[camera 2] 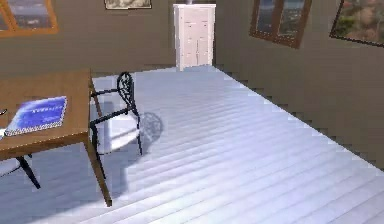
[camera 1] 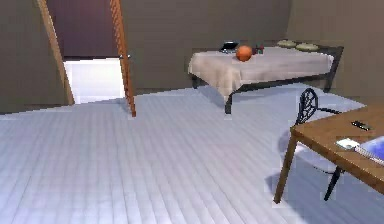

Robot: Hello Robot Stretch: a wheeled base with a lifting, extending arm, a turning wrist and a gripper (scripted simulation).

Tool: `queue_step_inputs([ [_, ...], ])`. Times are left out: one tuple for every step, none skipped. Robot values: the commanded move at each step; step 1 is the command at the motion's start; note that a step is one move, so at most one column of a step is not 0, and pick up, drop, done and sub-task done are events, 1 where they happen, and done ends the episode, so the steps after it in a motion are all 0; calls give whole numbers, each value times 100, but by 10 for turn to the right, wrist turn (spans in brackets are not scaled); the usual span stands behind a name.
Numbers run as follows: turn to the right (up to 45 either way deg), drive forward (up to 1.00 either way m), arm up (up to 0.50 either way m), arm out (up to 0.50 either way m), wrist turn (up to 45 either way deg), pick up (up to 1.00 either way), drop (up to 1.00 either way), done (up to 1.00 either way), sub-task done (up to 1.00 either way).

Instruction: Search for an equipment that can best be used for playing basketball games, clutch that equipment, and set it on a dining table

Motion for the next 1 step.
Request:
queue_step_inputs([
  [0, 100, 0, 0, 0, 0, 0, 0, 0],
])
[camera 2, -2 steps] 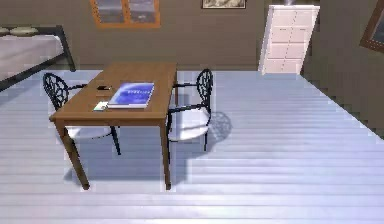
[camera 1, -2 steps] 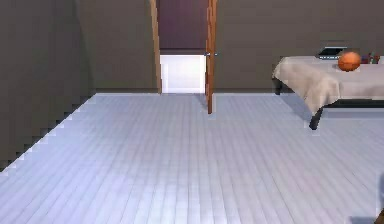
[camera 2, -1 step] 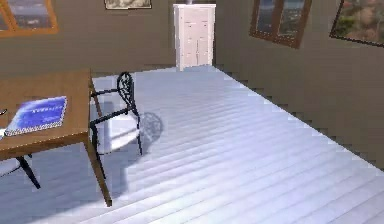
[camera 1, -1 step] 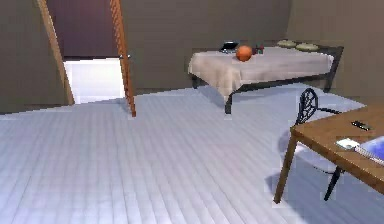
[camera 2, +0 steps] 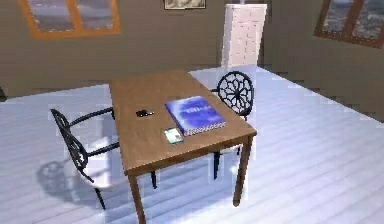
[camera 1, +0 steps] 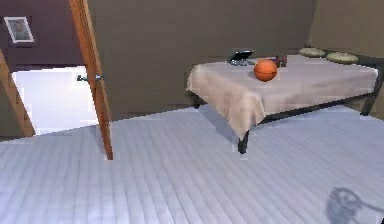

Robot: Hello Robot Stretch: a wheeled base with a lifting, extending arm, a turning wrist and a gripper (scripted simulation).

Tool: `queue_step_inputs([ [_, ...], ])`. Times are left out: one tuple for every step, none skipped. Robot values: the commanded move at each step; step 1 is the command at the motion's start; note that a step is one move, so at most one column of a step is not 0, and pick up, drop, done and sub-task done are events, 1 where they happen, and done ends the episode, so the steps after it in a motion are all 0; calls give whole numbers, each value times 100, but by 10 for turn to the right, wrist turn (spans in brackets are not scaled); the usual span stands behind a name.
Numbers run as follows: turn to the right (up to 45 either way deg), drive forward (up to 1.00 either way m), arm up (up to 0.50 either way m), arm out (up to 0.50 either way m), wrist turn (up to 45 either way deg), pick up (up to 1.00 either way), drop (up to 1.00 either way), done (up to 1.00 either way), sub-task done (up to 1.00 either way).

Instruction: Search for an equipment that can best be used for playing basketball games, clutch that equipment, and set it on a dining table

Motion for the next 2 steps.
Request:
queue_step_inputs([
  [30, 0, 0, 0, 0, 0, 0, 0, 0],
  [0, 100, 0, 0, 0, 0, 0, 0, 0],
])
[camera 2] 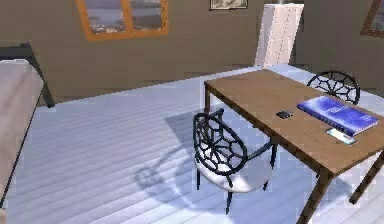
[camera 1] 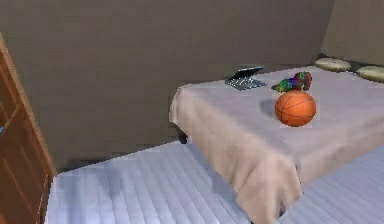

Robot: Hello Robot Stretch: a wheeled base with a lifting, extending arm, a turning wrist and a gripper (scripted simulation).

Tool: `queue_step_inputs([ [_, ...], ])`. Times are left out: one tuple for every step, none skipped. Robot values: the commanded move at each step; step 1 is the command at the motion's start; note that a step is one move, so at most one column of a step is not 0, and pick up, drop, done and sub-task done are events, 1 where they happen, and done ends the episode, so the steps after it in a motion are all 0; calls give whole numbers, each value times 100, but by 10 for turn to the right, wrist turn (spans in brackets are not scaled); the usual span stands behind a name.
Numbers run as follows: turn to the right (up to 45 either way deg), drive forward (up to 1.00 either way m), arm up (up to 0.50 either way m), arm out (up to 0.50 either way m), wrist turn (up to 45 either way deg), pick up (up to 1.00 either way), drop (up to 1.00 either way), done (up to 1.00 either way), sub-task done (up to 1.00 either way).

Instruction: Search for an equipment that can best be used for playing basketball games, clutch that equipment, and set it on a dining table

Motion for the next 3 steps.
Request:
queue_step_inputs([
  [0, 40, 0, 0, 0, 0, 0, 0, 0],
  [-450, 0, 0, 0, 0, 0, 0, 0, 0],
  [450, 0, 0, 0, 0, 0, 0, 0, 0],
])
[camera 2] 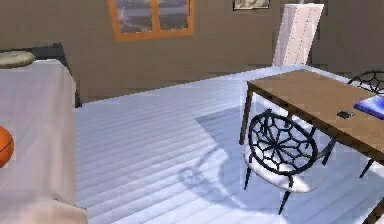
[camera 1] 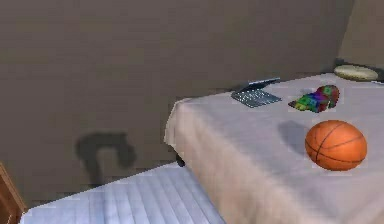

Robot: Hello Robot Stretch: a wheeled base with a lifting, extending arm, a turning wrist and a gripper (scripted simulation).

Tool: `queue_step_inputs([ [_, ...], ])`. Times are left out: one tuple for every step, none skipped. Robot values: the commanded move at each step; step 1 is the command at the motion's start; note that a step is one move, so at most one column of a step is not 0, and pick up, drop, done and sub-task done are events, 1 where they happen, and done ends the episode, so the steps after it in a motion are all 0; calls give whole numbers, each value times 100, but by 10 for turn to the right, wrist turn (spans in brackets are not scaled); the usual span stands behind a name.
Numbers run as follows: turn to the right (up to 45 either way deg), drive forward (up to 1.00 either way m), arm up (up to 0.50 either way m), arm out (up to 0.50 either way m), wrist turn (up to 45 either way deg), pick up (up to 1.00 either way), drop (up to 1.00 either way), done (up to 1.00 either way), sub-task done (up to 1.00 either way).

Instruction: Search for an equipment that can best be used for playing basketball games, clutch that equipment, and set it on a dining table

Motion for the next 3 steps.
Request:
queue_step_inputs([
  [450, 0, 0, 0, 0, 0, 0, 0, 0],
  [270, 0, 0, 0, 0, 0, 0, 0, 0],
  [0, 45, 0, 0, 0, 0, 0, 0, 0],
])
